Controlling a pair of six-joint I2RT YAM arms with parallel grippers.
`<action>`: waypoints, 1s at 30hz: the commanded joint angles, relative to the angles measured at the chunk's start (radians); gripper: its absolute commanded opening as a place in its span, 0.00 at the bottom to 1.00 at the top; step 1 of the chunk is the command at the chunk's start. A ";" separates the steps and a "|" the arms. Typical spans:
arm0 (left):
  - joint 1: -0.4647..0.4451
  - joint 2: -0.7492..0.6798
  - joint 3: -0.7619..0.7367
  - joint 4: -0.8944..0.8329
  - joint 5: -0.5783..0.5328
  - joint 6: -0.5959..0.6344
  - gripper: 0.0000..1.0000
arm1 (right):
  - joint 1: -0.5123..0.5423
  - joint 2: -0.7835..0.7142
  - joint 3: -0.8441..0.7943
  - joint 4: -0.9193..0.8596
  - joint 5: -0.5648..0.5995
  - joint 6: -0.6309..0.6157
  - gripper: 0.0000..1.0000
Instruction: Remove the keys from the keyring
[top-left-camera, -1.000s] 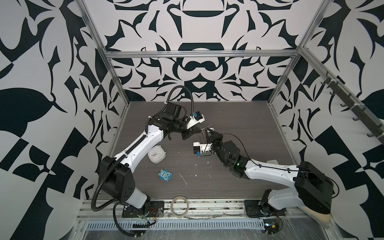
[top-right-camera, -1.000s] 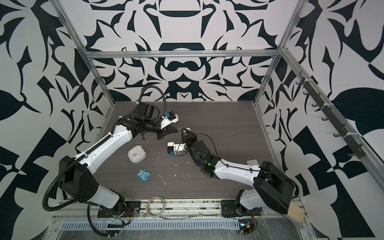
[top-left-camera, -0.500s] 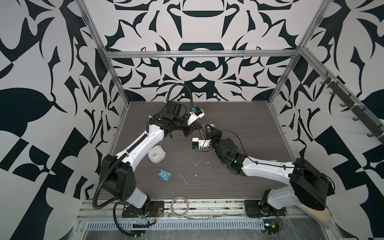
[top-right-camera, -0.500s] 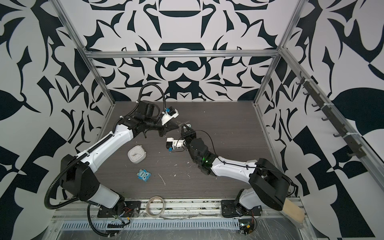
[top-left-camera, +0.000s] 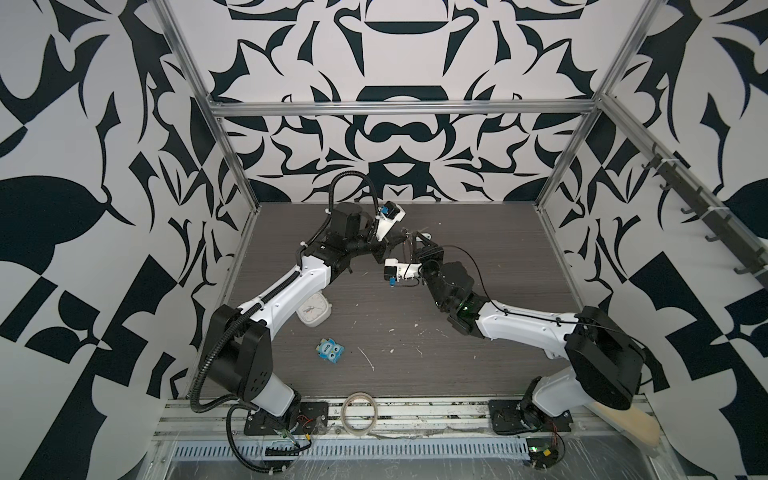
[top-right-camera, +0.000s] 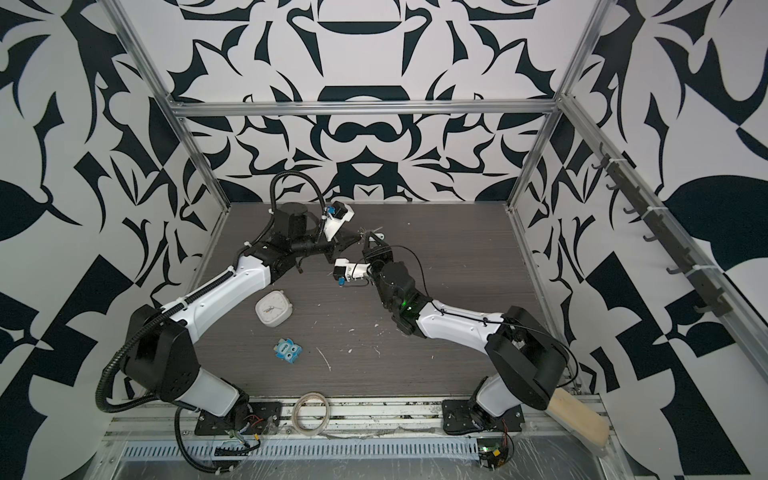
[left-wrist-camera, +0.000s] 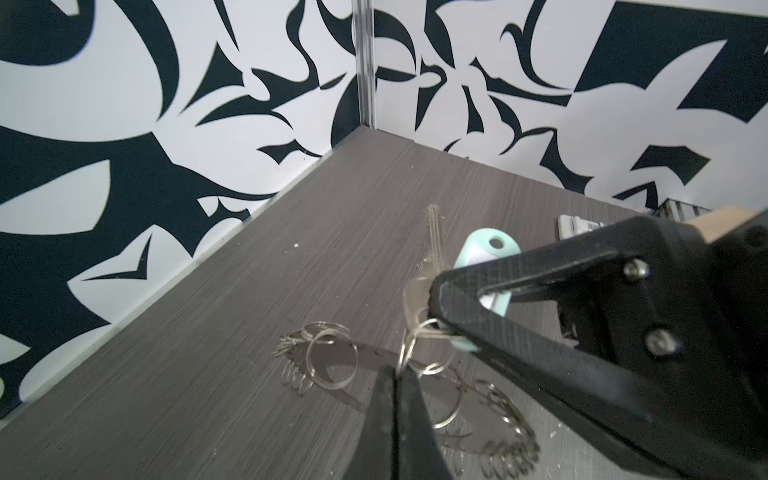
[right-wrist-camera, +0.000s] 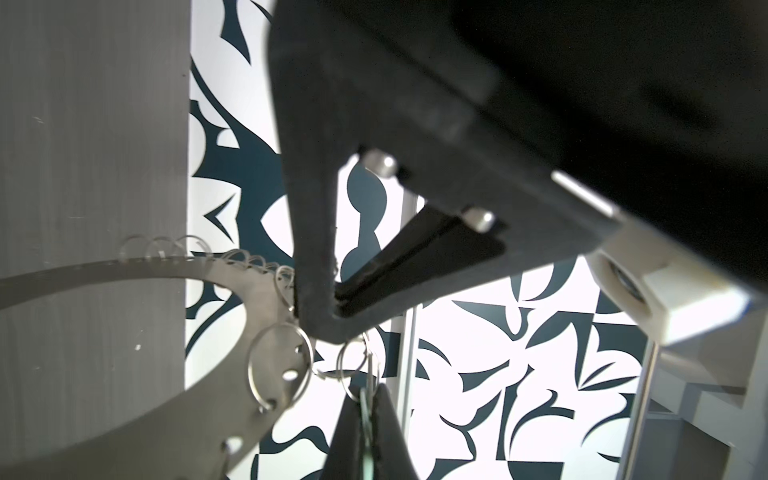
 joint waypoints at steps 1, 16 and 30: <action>-0.015 0.046 0.015 0.236 -0.061 -0.083 0.00 | 0.040 0.011 0.069 0.135 -0.186 -0.005 0.00; -0.029 0.106 0.023 0.425 -0.062 -0.109 0.00 | -0.018 0.180 0.190 0.302 -0.205 -0.034 0.00; -0.033 0.106 0.081 0.228 -0.023 -0.018 0.00 | -0.031 0.195 0.254 0.290 -0.249 0.017 0.00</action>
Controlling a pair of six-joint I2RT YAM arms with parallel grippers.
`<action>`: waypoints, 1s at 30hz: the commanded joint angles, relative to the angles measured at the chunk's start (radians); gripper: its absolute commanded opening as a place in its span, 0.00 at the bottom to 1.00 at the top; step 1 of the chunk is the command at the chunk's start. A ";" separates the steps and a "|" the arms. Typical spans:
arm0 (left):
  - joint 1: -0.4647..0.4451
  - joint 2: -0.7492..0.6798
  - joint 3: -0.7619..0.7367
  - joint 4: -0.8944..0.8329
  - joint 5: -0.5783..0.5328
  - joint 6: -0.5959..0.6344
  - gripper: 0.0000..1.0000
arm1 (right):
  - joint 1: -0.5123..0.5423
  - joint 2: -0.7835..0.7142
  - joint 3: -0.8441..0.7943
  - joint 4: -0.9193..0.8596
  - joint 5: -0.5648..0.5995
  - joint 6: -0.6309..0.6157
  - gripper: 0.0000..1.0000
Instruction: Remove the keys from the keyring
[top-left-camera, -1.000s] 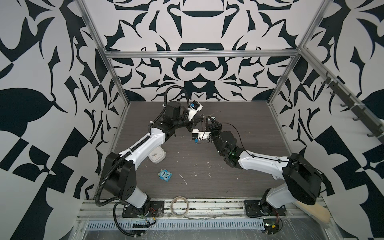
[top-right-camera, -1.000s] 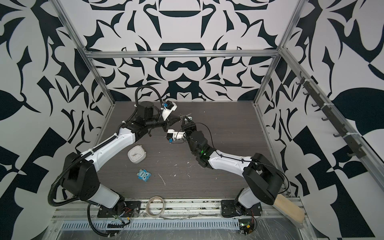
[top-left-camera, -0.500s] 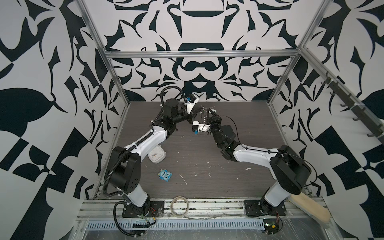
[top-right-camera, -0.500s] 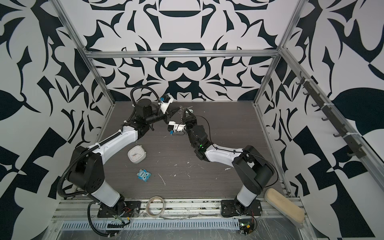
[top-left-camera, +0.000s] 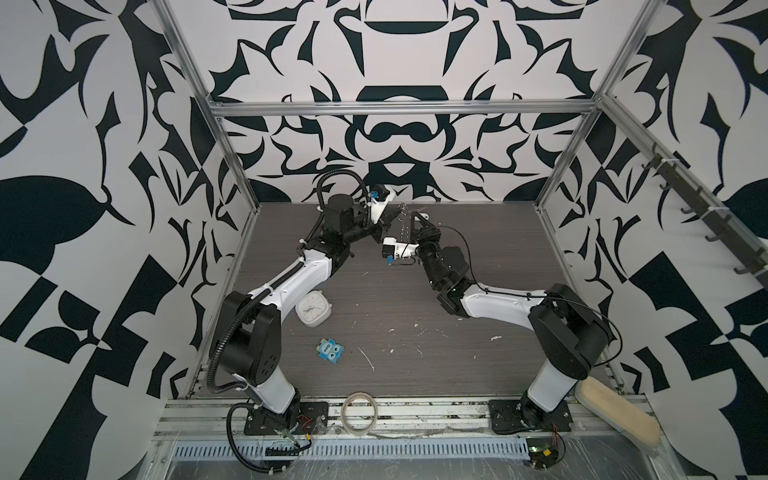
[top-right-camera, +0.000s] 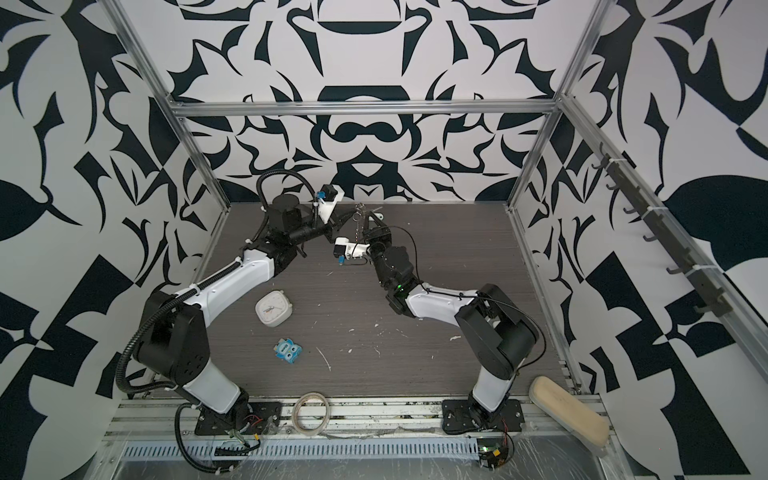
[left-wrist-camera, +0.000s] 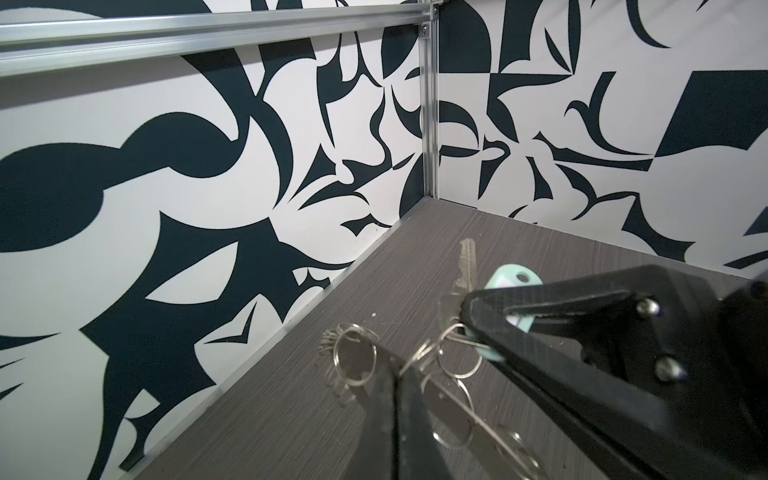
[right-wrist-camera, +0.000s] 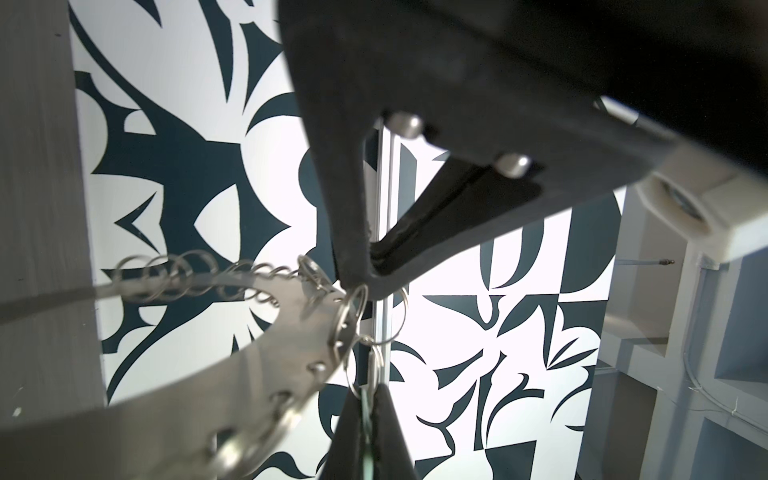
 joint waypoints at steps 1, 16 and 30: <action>-0.084 0.022 0.041 -0.049 0.036 0.010 0.00 | 0.068 -0.007 0.117 0.057 -0.154 0.065 0.00; -0.082 -0.005 0.122 -0.285 0.026 0.232 0.00 | 0.060 -0.121 0.033 -0.177 -0.095 0.333 0.27; -0.057 -0.005 0.182 -0.429 0.066 0.347 0.00 | 0.021 -0.404 -0.069 -0.516 -0.178 0.705 0.50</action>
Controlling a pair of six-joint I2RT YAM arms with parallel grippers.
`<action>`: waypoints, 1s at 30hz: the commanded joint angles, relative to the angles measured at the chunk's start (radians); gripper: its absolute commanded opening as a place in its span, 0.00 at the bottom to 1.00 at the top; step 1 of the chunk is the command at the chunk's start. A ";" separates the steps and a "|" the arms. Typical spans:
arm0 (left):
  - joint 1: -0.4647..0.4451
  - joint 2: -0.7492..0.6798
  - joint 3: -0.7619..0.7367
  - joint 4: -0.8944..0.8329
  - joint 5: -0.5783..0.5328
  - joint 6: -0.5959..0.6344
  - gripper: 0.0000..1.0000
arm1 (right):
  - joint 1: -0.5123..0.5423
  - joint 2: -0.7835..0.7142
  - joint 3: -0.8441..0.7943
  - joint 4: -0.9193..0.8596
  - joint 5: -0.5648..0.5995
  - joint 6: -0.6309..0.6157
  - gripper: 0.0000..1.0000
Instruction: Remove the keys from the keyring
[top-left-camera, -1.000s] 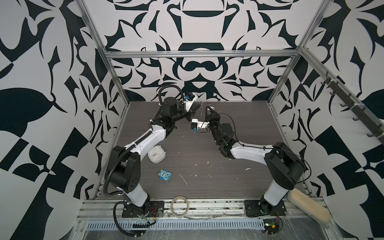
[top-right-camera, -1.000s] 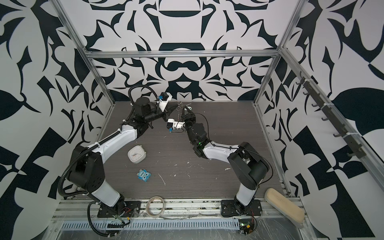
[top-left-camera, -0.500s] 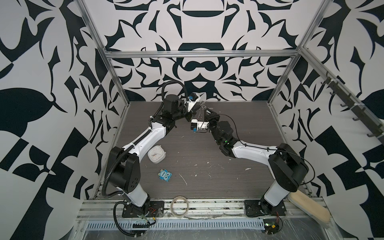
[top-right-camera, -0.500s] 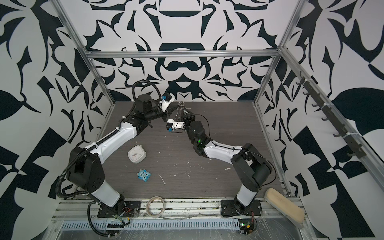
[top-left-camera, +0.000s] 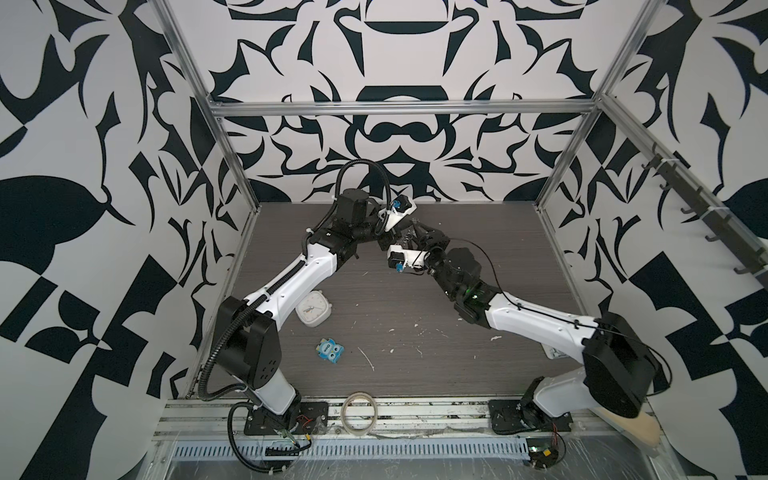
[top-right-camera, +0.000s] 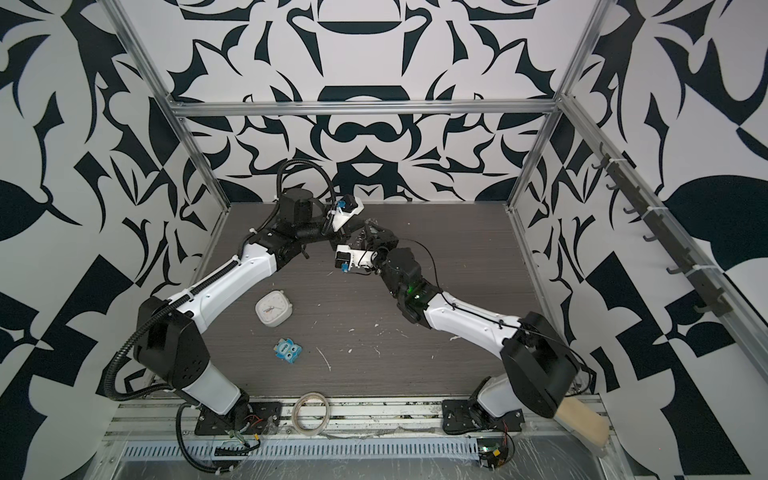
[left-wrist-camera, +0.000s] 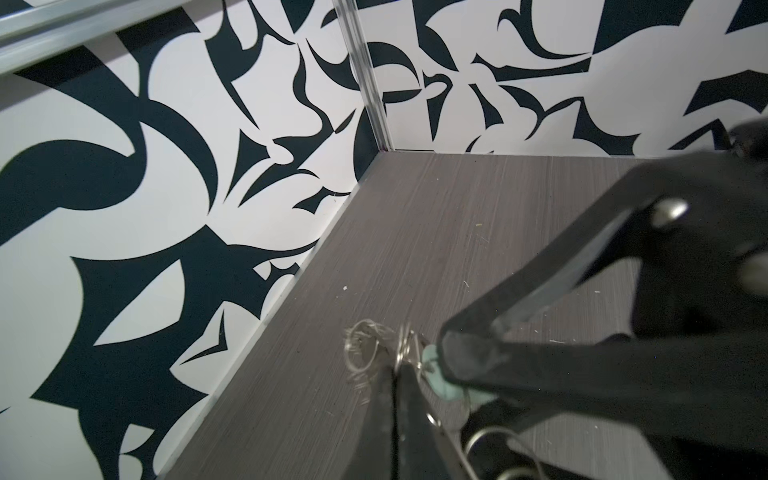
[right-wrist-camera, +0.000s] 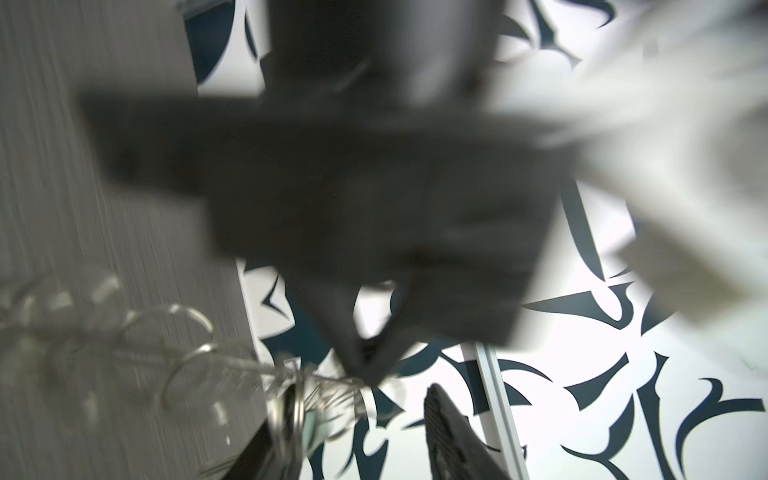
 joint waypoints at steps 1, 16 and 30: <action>0.008 0.006 0.049 -0.055 0.041 0.048 0.00 | -0.014 -0.107 -0.003 -0.074 -0.076 0.189 0.52; 0.096 -0.031 0.074 -0.275 0.258 0.285 0.00 | -0.365 -0.298 0.062 -0.435 -0.697 0.803 0.50; 0.130 -0.089 0.048 -0.477 0.377 0.615 0.00 | -0.456 -0.141 0.111 -0.433 -0.985 1.015 0.45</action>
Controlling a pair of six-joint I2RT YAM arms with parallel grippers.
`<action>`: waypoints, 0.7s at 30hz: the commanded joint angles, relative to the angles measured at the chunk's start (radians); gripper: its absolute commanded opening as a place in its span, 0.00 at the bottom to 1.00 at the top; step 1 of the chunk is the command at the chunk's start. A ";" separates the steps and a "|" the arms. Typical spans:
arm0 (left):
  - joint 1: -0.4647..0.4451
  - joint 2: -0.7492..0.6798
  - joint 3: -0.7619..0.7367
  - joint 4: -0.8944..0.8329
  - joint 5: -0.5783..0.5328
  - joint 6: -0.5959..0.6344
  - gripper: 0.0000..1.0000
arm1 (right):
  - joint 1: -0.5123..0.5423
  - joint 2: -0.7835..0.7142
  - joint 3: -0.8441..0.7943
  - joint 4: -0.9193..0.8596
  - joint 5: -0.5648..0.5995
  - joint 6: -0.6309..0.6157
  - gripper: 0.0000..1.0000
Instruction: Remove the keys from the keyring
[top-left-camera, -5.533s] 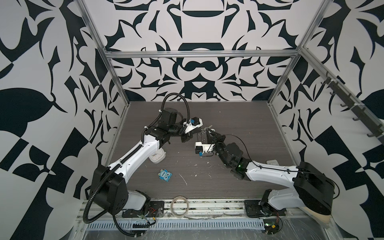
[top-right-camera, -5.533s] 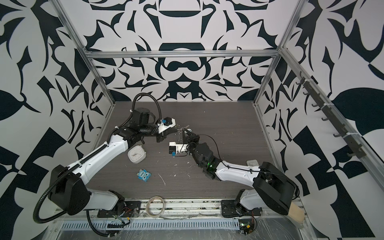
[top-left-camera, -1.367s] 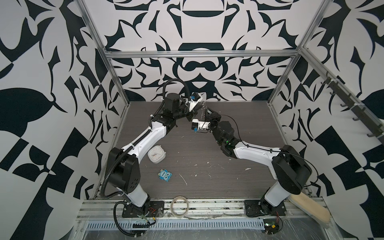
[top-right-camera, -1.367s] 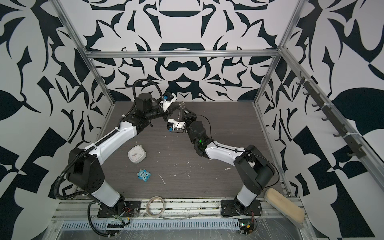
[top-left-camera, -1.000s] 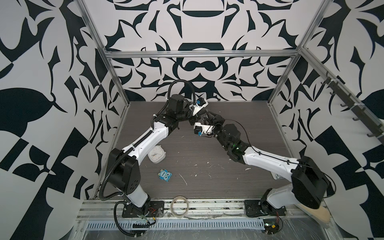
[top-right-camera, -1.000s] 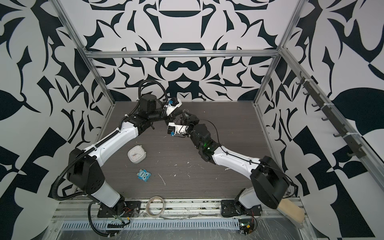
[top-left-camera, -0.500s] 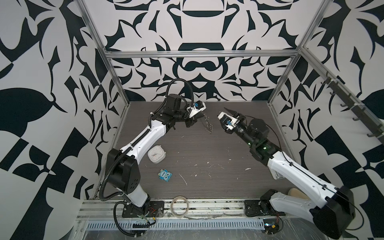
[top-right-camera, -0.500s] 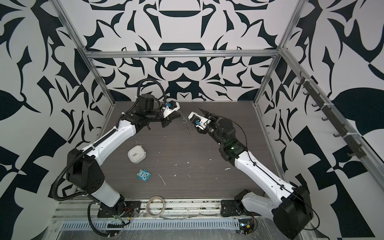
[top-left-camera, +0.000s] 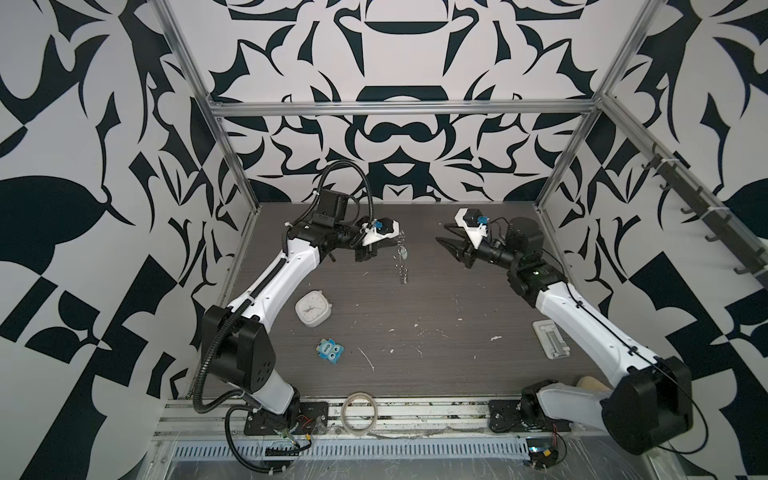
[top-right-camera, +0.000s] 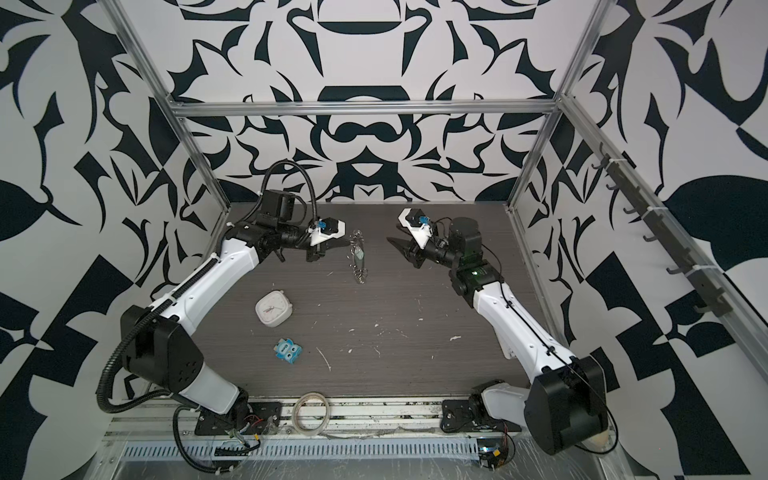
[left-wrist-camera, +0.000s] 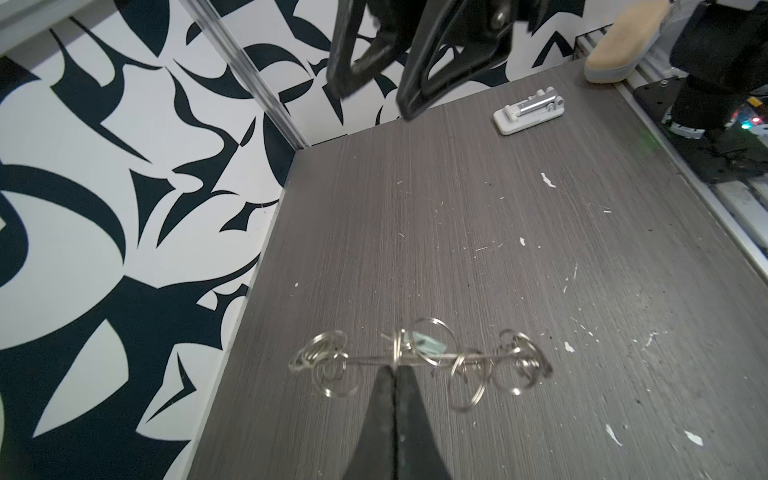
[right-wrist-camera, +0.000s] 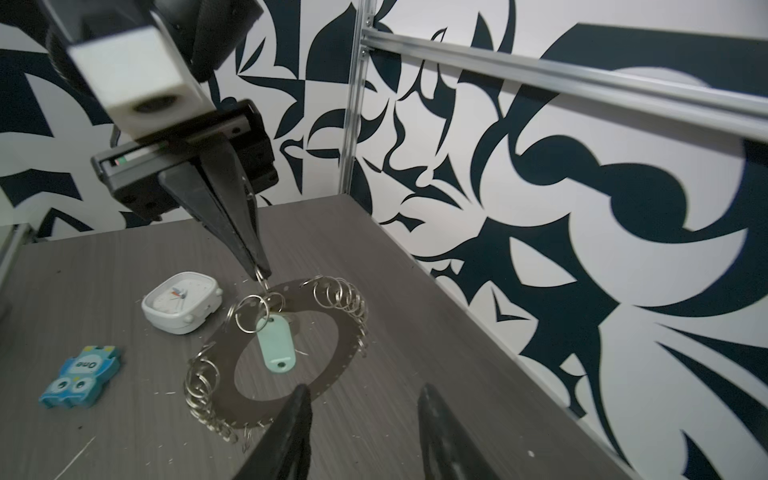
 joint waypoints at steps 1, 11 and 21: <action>0.002 -0.043 0.004 -0.061 0.069 0.093 0.00 | 0.015 -0.001 0.025 0.032 -0.050 0.063 0.45; 0.003 -0.109 -0.081 -0.064 0.086 0.180 0.00 | 0.076 -0.001 -0.031 0.113 -0.239 0.179 0.43; 0.003 -0.146 -0.135 -0.055 0.109 0.197 0.00 | 0.169 -0.046 -0.171 0.254 -0.184 0.286 0.36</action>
